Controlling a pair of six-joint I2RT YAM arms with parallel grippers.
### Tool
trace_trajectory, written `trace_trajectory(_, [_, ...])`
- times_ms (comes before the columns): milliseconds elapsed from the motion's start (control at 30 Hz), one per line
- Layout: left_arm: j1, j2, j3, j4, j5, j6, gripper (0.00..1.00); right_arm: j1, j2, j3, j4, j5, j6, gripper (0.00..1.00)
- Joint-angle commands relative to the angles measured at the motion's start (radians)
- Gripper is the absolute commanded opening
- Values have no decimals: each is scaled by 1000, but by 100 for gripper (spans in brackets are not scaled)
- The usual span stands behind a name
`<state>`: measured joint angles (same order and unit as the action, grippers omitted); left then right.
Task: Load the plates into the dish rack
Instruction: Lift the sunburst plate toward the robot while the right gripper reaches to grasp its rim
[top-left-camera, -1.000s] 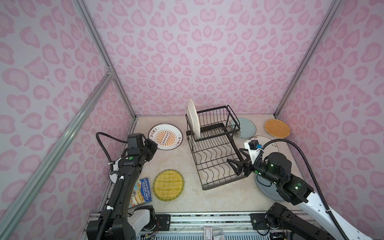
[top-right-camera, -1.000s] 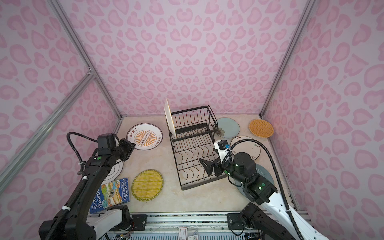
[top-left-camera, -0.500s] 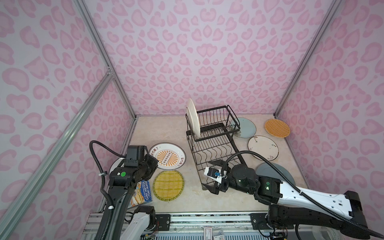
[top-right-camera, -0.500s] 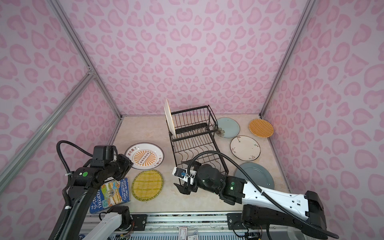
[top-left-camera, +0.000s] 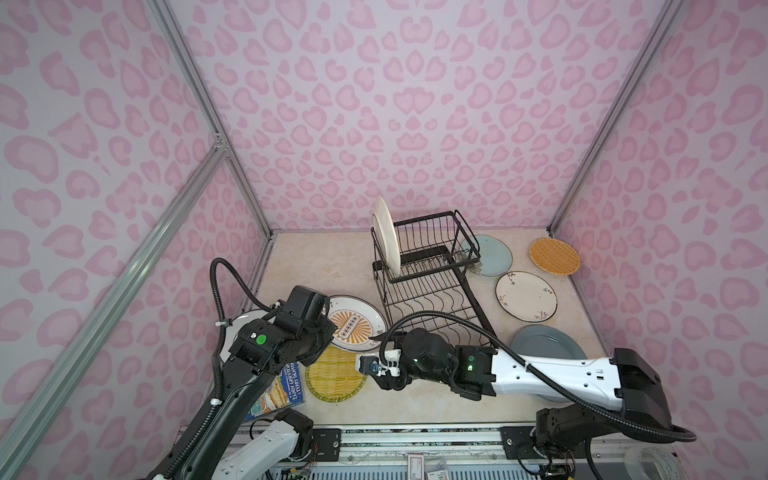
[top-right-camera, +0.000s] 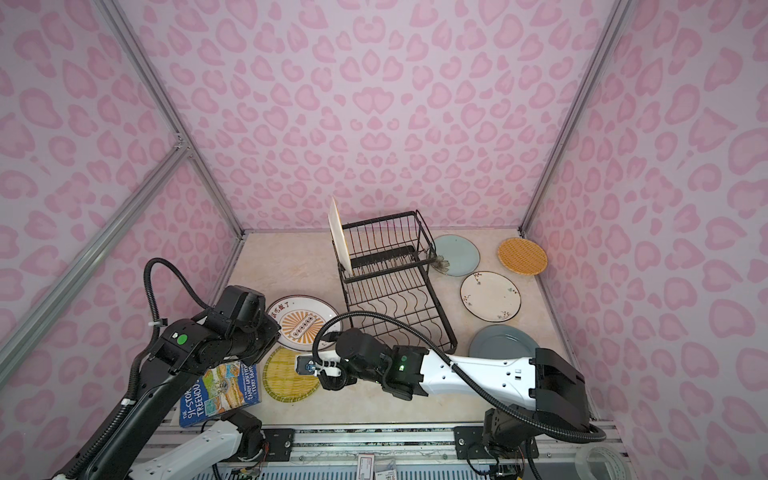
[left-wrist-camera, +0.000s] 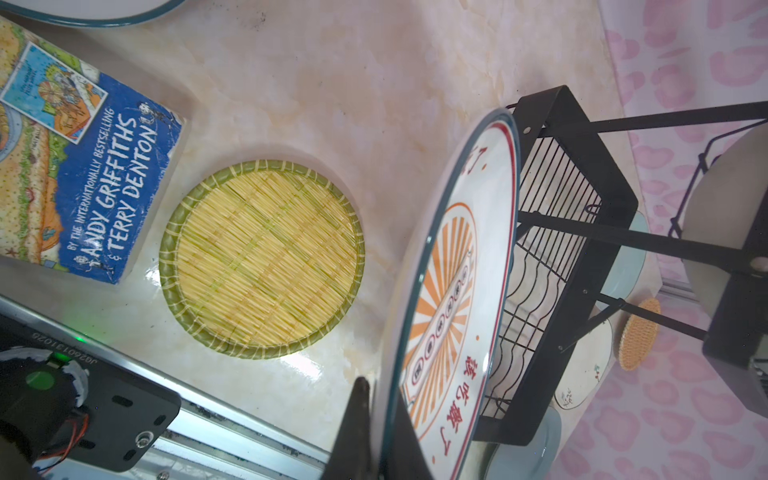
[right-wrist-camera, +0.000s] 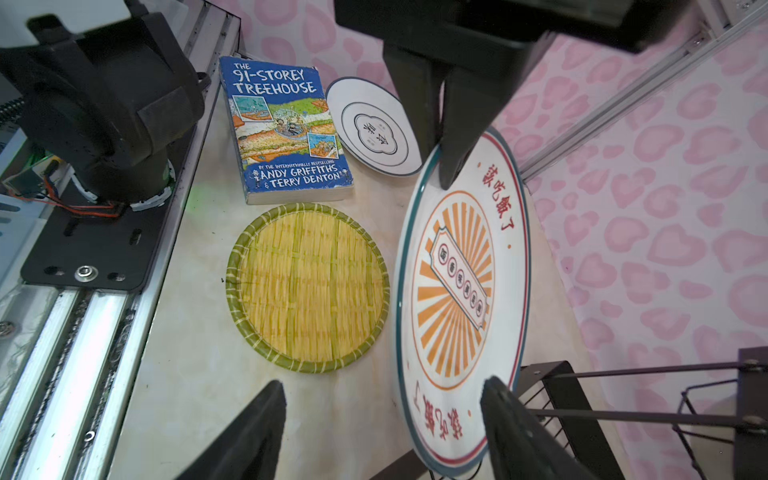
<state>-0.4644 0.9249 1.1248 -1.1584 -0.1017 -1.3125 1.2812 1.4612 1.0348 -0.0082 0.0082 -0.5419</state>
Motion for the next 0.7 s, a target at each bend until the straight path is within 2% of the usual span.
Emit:
trace_trajectory(0, [-12,6,27,3,-33,-35,4,2,49,24,51,42,-15,69])
trace_trajectory(167, [-19,-6,29,0,-34,-46,4,-9,124,75,71,76,-17,56])
trace_trajectory(367, [-20,-6,32,-2,-32,-43,4,-16,207,140,85,115,-25,30])
trace_trajectory(567, [-22,-2,49,-16,-30,-39,4,-25,224,154,129,161,-35,2])
trace_trajectory(667, [-22,-2,55,-20,-28,-37,4,-26,222,153,135,181,-43,0])
